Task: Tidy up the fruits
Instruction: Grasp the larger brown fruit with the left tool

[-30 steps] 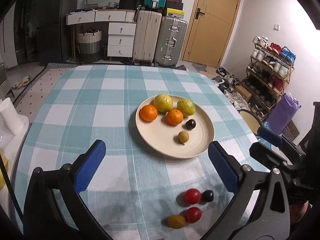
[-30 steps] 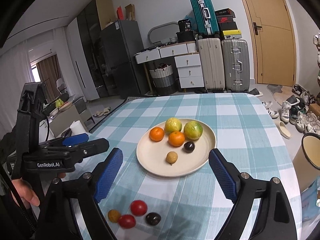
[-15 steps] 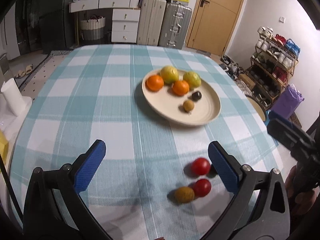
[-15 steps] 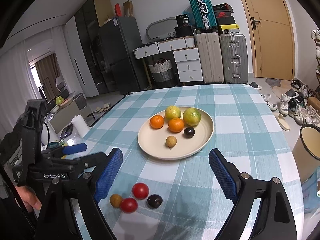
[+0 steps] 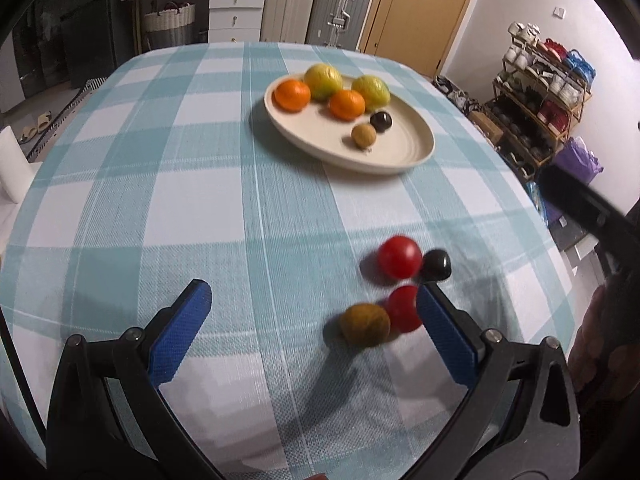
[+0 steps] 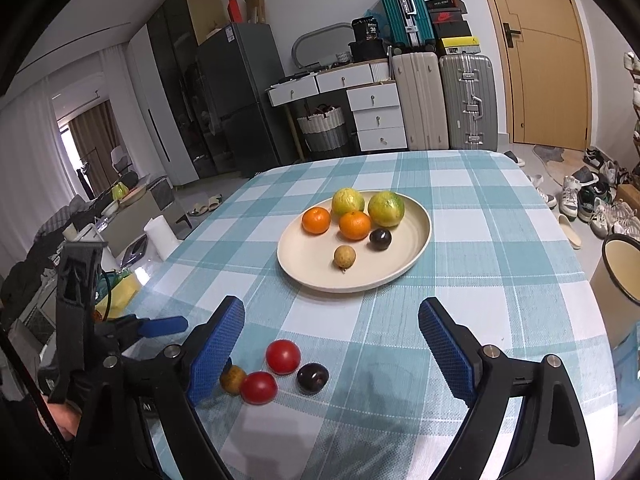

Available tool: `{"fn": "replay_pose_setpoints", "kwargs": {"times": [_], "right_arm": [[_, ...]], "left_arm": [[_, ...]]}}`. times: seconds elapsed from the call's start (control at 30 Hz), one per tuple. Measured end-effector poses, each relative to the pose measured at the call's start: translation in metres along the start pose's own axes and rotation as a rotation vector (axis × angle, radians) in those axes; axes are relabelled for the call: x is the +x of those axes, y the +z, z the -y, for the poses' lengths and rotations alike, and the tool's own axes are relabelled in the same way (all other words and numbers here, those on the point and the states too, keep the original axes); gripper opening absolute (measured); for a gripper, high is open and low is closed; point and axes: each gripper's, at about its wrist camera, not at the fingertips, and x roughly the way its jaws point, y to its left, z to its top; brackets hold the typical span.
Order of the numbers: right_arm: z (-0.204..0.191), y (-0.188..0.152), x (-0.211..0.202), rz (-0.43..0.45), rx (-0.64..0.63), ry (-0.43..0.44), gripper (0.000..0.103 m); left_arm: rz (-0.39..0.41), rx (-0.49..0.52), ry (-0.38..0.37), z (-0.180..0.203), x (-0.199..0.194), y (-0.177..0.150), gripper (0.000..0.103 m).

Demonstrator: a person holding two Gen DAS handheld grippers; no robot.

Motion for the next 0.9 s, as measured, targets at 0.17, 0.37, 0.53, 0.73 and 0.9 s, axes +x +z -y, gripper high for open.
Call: {"fn": "replay_pose_setpoints", "kwargs": {"times": [0.17, 0.37, 0.53, 0.73, 0.9], "right_arm": [[0.001, -0.002, 0.002, -0.010, 0.010, 0.001, 0.091], [0.002, -0.005, 0.004, -0.022, 0.012, 0.001, 0.091], [0.004, -0.007, 0.006, -0.031, 0.024, 0.003, 0.091], [0.005, -0.009, 0.008, -0.041, 0.029, 0.004, 0.091], [0.006, -0.010, 0.008, -0.045, 0.036, 0.006, 0.091]], "left_arm": [[-0.033, 0.010, -0.048, 0.000, 0.008, -0.007, 0.102], [-0.047, 0.023, -0.080, 0.001, 0.012, -0.011, 0.098], [-0.051, 0.043, -0.100, 0.003, 0.013, -0.013, 0.079], [-0.053, 0.052, -0.171, 0.003, 0.011, -0.012, 0.053], [-0.055, 0.067, -0.233, 0.004, 0.009, -0.013, 0.034]]}}
